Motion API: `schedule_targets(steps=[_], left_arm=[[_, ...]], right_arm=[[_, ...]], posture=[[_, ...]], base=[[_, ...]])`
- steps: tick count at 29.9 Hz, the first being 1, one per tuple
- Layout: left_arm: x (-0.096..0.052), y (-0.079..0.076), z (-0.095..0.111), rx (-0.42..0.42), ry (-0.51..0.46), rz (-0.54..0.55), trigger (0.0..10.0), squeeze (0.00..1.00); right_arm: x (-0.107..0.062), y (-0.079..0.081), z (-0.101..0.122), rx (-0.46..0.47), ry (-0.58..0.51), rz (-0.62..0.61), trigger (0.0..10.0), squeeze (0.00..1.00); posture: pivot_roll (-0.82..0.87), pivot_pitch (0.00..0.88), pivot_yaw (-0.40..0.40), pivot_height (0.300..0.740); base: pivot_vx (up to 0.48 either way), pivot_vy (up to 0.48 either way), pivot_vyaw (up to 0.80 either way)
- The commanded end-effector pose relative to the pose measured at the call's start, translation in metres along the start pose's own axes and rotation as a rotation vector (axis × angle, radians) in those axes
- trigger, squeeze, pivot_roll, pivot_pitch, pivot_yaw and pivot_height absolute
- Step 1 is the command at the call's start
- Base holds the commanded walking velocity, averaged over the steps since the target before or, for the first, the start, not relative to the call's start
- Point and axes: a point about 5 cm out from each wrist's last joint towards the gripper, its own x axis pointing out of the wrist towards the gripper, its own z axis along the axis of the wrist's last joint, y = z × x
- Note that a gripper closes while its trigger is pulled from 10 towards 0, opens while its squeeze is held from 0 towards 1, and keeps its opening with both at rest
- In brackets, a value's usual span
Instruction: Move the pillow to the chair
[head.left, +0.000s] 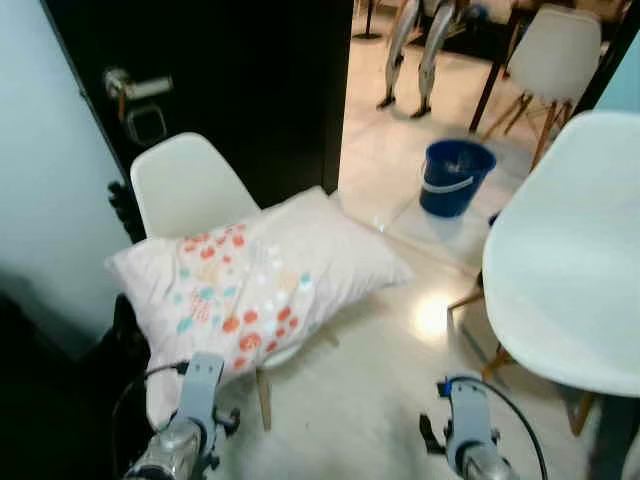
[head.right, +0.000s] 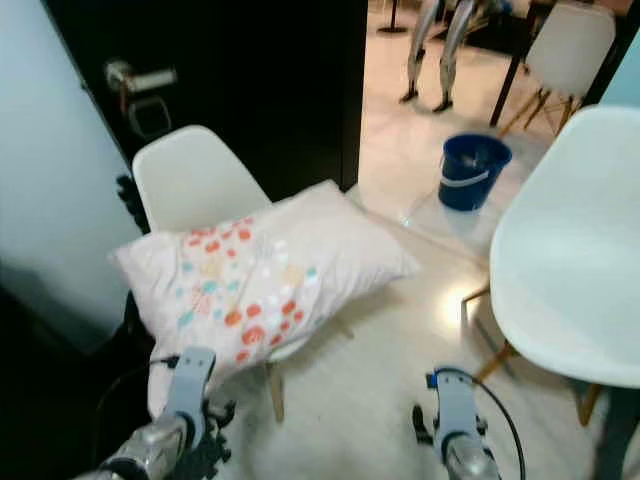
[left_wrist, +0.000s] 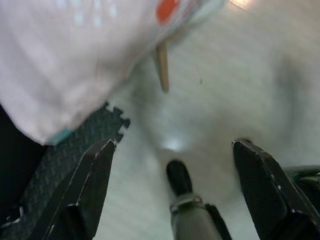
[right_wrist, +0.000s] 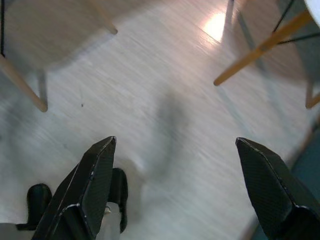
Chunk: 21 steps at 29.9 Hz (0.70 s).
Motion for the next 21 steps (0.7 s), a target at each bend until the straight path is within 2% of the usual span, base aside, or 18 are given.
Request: schedule_targets(steps=[1, 6, 11, 17, 21], left_arm=[[-0.0008, 0.0001, -0.0059, 0.021, 0.030, 0.005, 10.0, 0.00], [-0.0011, 0.0013, -0.0074, 0.020, 0.039, 0.022, 10.0, 0.00], [-0.0016, 0.0040, -0.0085, 0.064, 0.046, 0.045, 10.0, 0.00], [-0.0020, 0.0061, -0.0117, 0.117, 0.086, 0.059, 10.0, 0.00], [-0.0021, 0.0063, -0.0121, 0.115, 0.081, 0.075, 10.0, 0.00]], right_arm=[[-0.0043, -0.0018, -0.0144, -0.011, 0.050, 0.002, 10.0, 0.00], [-0.0046, -0.0015, -0.0153, -0.017, 0.053, 0.007, 10.0, 0.00], [-0.0052, -0.0013, -0.0168, -0.025, 0.052, 0.002, 10.0, 0.00], [-0.0060, -0.0015, -0.0185, -0.025, 0.053, -0.001, 10.0, 0.00], [-0.0065, -0.0030, -0.0195, -0.026, 0.054, -0.006, 10.0, 0.00]], posture=[[-0.06, 0.113, -0.009, 0.740], [-0.05, 0.115, -0.008, 0.740], [-0.05, 0.114, -0.005, 0.740], [-0.06, 0.120, -0.001, 0.740], [-0.06, 0.136, 0.001, 0.740]], base=[[0.000, 0.000, -0.77], [0.000, 0.000, -0.77], [0.000, 0.000, -0.77], [0.000, 0.000, 0.00], [0.000, 0.000, 0.00]])
